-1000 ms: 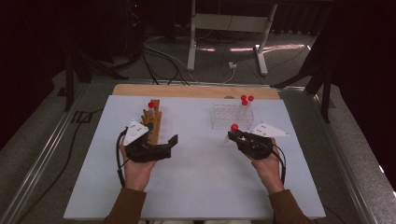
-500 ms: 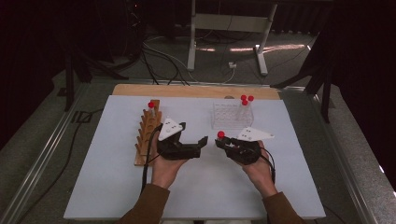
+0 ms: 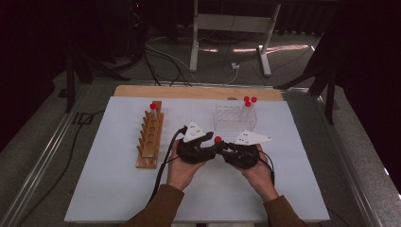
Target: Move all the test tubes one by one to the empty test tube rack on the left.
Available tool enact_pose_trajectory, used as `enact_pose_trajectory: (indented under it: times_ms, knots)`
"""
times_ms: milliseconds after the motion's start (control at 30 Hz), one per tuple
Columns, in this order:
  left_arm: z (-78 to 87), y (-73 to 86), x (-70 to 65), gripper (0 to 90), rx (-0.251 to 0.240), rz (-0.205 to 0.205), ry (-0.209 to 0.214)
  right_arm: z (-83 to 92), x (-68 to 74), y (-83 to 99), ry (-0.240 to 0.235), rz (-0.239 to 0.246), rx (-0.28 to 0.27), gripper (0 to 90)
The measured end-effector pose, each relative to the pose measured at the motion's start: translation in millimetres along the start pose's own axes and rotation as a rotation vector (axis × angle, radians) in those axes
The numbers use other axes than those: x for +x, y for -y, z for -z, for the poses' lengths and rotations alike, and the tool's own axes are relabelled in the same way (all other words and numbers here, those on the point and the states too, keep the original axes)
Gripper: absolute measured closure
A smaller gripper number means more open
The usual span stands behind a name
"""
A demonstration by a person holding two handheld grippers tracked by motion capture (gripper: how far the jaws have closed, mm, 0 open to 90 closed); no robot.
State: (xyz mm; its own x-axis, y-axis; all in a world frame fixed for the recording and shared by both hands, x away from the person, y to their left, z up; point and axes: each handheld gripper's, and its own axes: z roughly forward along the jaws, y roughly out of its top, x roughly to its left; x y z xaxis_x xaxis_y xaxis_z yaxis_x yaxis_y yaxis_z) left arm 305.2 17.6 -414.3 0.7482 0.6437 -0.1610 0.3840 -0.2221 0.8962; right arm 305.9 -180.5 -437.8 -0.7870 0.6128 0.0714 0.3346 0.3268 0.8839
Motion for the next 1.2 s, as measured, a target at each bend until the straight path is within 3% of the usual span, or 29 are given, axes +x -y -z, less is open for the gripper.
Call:
enact_pose_trajectory:
  times_ms: [167,333,400,433,467,567,733,867,967,1200]
  knots:
    - [-0.5,-0.1,1.1,69.2,0.005,0.005,0.015,-0.9,-0.4,1.0,-0.006,-0.001,0.005,74.1]
    - [0.0,-0.2,2.0,70.9,0.008,0.002,0.007,-1.8,-0.7,1.5,-0.006,0.007,0.006,72.0]
    - [1.2,-0.7,3.1,71.0,0.005,0.004,-0.001,-2.1,-1.4,1.4,-0.008,0.002,0.003,62.1]
    - [1.7,-0.9,4.0,71.0,0.005,0.005,-0.005,-2.1,-2.6,1.8,-0.010,-0.007,-0.002,52.2]
    - [2.2,-1.2,4.9,71.0,0.005,0.011,-0.007,-2.1,-2.6,1.8,-0.010,-0.007,-0.002,52.2]
    - [4.7,-2.0,7.0,71.1,-0.001,0.017,-0.020,-1.4,-7.0,2.9,-0.022,-0.042,-0.013,39.7]
    - [9.9,-3.3,10.6,71.0,-0.025,0.022,-0.033,2.9,-13.0,3.8,0.013,-0.094,-0.036,14.0]
    - [14.5,-4.6,13.9,71.0,-0.038,0.033,-0.038,5.7,-15.9,5.8,0.046,-0.094,-0.038,6.4]
    - [17.5,-5.3,16.3,70.9,-0.039,0.034,-0.041,8.5,-18.4,7.7,0.042,-0.088,-0.042,3.5]
    - [25.5,-7.5,21.9,71.0,-0.045,0.032,-0.061,17.3,-25.1,10.8,0.042,-0.093,-0.068,2.6]
